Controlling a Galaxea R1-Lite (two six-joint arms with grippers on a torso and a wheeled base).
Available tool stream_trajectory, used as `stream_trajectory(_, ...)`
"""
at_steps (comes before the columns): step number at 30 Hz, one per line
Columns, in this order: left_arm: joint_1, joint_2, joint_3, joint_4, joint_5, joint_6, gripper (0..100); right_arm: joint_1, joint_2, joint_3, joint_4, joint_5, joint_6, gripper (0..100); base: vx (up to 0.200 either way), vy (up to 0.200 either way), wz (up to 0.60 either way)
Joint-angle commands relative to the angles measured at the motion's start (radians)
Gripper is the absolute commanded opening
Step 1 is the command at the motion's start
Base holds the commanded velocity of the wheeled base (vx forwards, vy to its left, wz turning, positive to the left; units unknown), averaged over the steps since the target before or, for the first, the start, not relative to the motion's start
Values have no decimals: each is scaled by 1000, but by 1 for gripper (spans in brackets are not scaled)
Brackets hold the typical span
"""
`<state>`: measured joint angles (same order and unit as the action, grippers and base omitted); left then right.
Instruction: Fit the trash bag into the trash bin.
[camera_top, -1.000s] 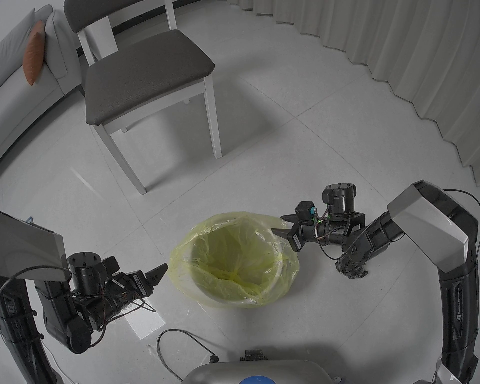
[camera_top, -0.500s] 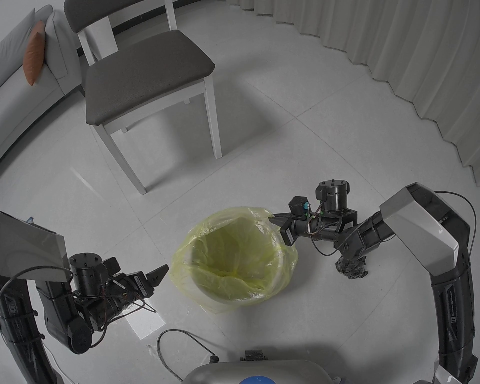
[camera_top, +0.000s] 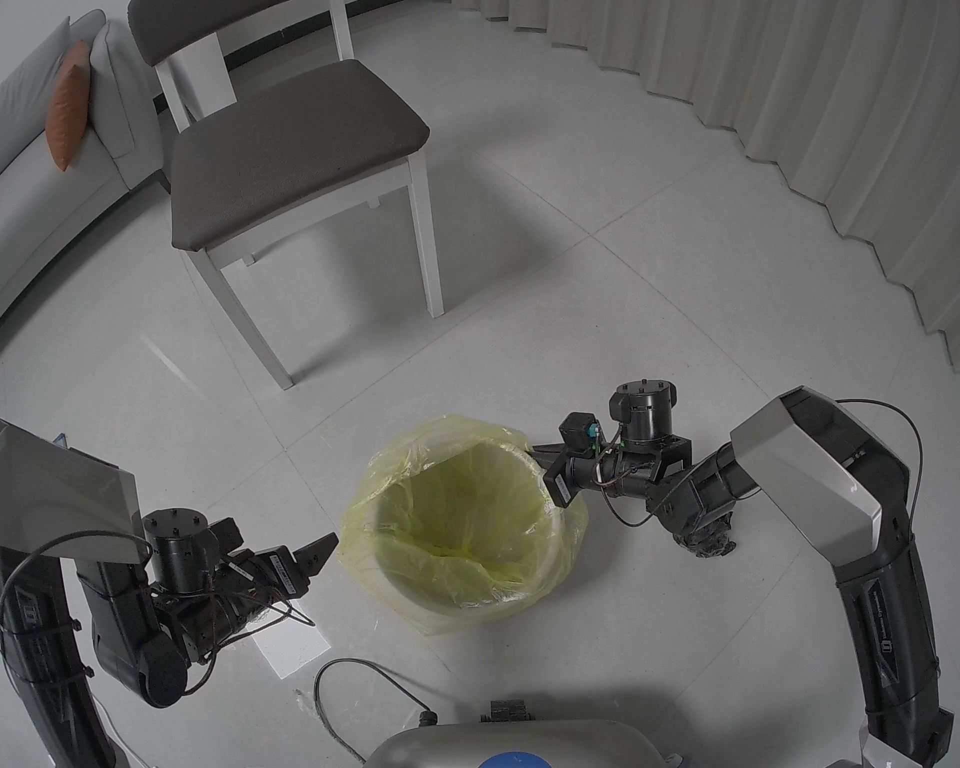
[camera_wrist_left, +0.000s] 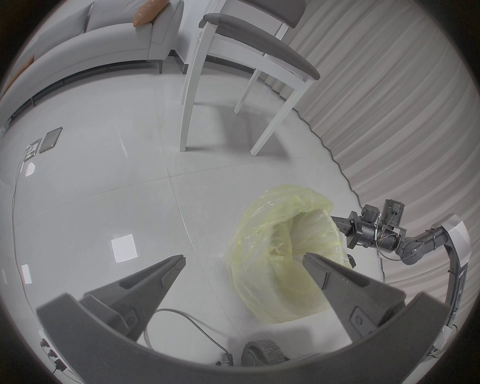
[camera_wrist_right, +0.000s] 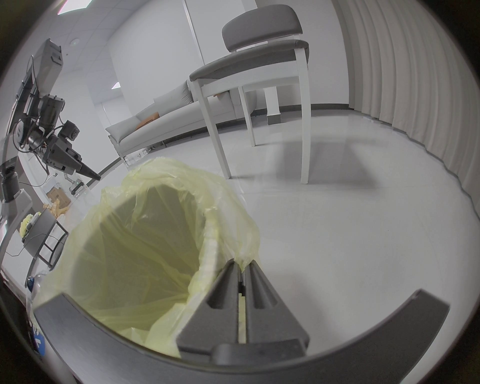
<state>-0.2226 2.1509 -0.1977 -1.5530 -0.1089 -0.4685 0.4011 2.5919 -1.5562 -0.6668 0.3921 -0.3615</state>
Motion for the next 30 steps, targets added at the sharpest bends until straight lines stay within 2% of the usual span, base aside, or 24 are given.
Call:
stream_trajectory(1,-1,12,-2,-18,0,-1,100,1,16,2,0,1,-1,0,0,0,0)
stream_trajectory(15,5,17,3,-18,0,-5,100,1,27,19,0,1,-2,0,0,0,0)
stream_trajectory(16,5,17,3,-18,-2,-5,100,1,20,36,0,1,-2,100,0,0,0)
stream_trajectory(30,6,17,4,-18,0,-10,100,-31,-176,206,-13,1,-1,100,0,0,0)
